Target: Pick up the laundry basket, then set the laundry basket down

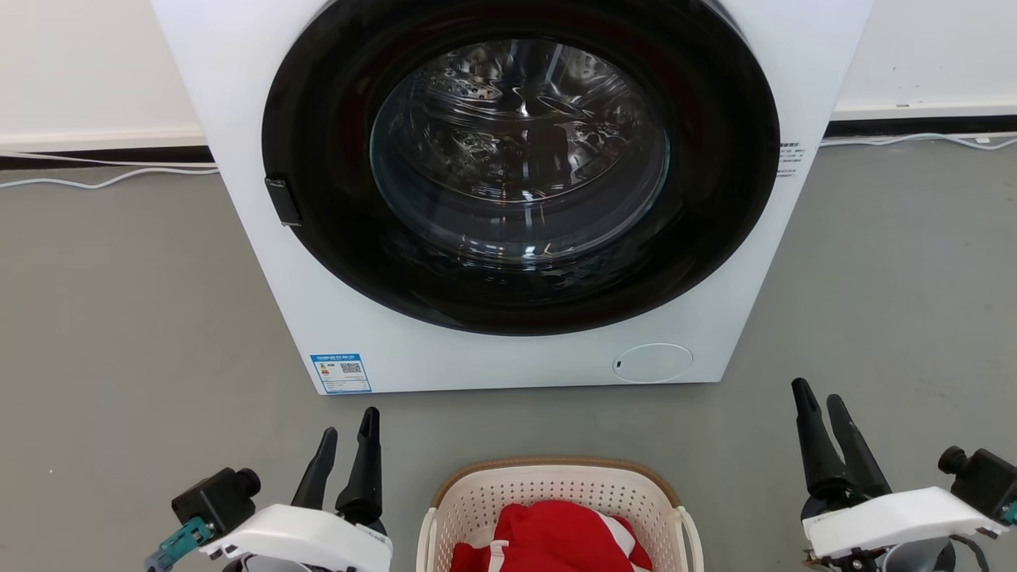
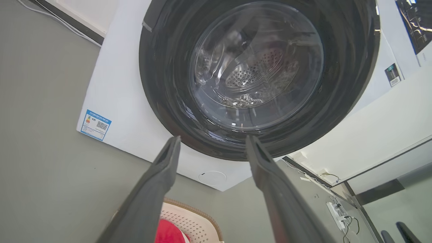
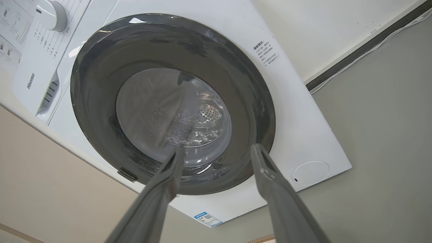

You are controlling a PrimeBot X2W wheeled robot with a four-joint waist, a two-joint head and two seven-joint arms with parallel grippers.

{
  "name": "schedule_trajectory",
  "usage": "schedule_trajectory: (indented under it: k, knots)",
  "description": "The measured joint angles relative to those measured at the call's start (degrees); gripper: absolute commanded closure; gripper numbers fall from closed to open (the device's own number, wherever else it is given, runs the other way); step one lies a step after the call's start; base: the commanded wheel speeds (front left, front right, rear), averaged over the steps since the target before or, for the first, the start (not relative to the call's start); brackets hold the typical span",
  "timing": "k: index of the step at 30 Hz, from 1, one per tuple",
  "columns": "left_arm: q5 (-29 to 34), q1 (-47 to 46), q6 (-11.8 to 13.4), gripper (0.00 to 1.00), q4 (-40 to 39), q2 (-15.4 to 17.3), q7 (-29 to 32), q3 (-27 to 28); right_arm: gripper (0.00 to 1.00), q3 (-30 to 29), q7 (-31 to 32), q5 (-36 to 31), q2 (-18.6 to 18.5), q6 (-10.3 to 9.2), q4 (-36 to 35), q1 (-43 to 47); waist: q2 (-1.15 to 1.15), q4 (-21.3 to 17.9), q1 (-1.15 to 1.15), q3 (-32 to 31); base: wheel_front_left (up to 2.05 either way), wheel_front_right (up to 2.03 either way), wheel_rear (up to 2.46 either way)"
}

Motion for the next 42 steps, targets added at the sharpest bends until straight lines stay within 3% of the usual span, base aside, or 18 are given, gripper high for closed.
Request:
schedule_trajectory:
  k: [42]
  knots:
    - [25.2,0.0,6.3,0.00,-7.9,0.5,-7.1,-6.4,0.00,1.7,-6.5,-27.2,-2.1,0.02,-3.0,-1.1,0.00,-0.8,0.00,-0.1,0.00,0.00,0.00]
